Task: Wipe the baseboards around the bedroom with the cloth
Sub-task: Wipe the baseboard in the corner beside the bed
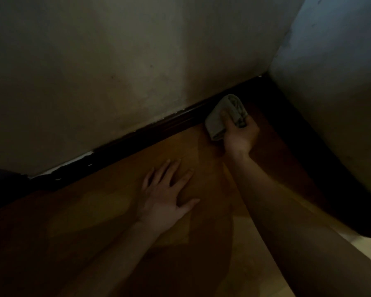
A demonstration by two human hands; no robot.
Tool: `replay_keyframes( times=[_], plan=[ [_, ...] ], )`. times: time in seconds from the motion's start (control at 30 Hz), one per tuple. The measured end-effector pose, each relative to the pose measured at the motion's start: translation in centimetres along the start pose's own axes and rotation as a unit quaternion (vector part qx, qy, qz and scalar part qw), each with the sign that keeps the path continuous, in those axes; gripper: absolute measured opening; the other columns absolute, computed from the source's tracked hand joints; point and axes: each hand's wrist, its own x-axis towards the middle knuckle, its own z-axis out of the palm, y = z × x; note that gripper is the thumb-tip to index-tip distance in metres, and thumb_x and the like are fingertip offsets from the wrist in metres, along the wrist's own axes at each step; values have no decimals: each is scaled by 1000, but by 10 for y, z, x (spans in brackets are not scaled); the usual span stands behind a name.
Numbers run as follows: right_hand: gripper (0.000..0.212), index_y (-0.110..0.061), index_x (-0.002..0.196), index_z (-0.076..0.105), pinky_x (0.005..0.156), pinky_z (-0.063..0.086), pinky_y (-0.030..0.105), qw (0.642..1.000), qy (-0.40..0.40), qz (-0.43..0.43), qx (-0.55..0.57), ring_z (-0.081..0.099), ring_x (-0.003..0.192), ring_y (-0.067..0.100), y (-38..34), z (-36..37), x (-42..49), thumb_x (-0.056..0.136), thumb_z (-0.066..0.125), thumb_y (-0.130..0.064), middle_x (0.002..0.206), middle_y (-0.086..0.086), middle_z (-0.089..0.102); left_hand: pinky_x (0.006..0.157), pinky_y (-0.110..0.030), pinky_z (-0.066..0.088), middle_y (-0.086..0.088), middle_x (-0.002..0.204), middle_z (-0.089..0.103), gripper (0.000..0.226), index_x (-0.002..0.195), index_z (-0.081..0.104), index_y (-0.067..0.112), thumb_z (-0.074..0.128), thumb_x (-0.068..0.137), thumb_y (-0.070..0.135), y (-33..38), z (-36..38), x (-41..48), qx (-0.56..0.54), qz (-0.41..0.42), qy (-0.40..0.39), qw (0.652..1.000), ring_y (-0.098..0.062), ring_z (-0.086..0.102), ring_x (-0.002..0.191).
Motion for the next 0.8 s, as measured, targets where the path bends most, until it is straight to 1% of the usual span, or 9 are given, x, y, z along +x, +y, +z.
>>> replay_keyframes(
  times=[0.1, 0.17, 0.23, 0.33, 0.4, 0.47, 0.6, 0.7, 0.8],
  plan=[
    [23, -22, 100, 67, 87, 59, 31, 1000, 5, 1, 16, 70, 91, 11, -2, 5, -4, 83, 81, -16, 91, -10, 68, 119, -38, -12, 11, 169, 0, 81, 156, 19, 51, 16, 84, 86, 1, -2, 0, 7, -3, 2, 1000, -13, -5, 154],
    [20, -20, 98, 69, 86, 59, 29, 1000, -23, -3, 15, 70, 91, 11, 3, 6, -10, 84, 80, -14, 92, -8, 70, 119, -37, -12, 11, 170, 0, 82, 157, 19, 51, 14, 83, 87, 2, -3, 0, 10, -5, -4, 1000, -12, -6, 154],
    [19, -25, 94, 69, 88, 59, 33, 999, -47, 2, 9, 71, 93, 11, 8, 4, -12, 83, 81, -16, 94, -7, 72, 119, -38, -11, 11, 169, 1, 82, 156, 20, 50, 15, 83, 86, 3, -3, 0, 3, -6, -6, 1000, -13, -6, 154],
    [21, -29, 92, 67, 91, 59, 40, 999, -21, 9, 24, 72, 95, 13, 6, 5, -9, 82, 82, -18, 97, -6, 72, 119, -38, -10, 11, 170, 1, 81, 156, 19, 51, 16, 83, 86, 1, -2, 0, 11, -5, -12, 1000, -13, -5, 154],
    [19, -25, 95, 67, 90, 59, 36, 1000, -12, 2, 20, 70, 91, 9, 5, 9, -14, 84, 80, -17, 92, -11, 69, 118, -37, -10, 11, 170, -1, 80, 156, 19, 51, 18, 84, 86, 2, -5, 0, 19, -9, -20, 1000, -13, -6, 154],
    [19, -21, 104, 69, 89, 58, 31, 999, -35, -16, -9, 68, 90, 6, 7, 11, -22, 87, 78, -19, 93, -12, 69, 119, -38, -9, 12, 169, -3, 79, 156, 16, 52, 18, 85, 85, 4, -8, 1, 27, -12, -37, 999, -13, -10, 152],
    [36, -14, 128, 64, 99, 54, 36, 987, -118, -44, -101, 65, 112, 14, 14, -1, -21, 95, 68, -28, 121, 1, 69, 119, -44, 10, 9, 168, 6, 83, 155, 22, 51, 13, 80, 86, 8, -14, 4, 36, -18, -50, 998, -17, -1, 151],
    [32, -17, 120, 67, 90, 55, 33, 969, -119, -100, -194, 65, 105, 15, 10, -13, -16, 95, 67, -37, 115, 1, 70, 117, -45, 18, 9, 167, 10, 86, 155, 23, 51, 9, 78, 86, 10, -17, 7, 51, -19, -62, 997, -18, 5, 151],
    [27, -16, 107, 70, 77, 54, 28, 978, -61, -76, -187, 66, 91, 12, -3, -16, -5, 92, 70, -38, 100, -2, 72, 117, -44, 18, 11, 167, 5, 88, 156, 15, 52, 4, 76, 86, 12, -19, 8, 54, -27, -72, 996, -18, 3, 152]
  ],
)
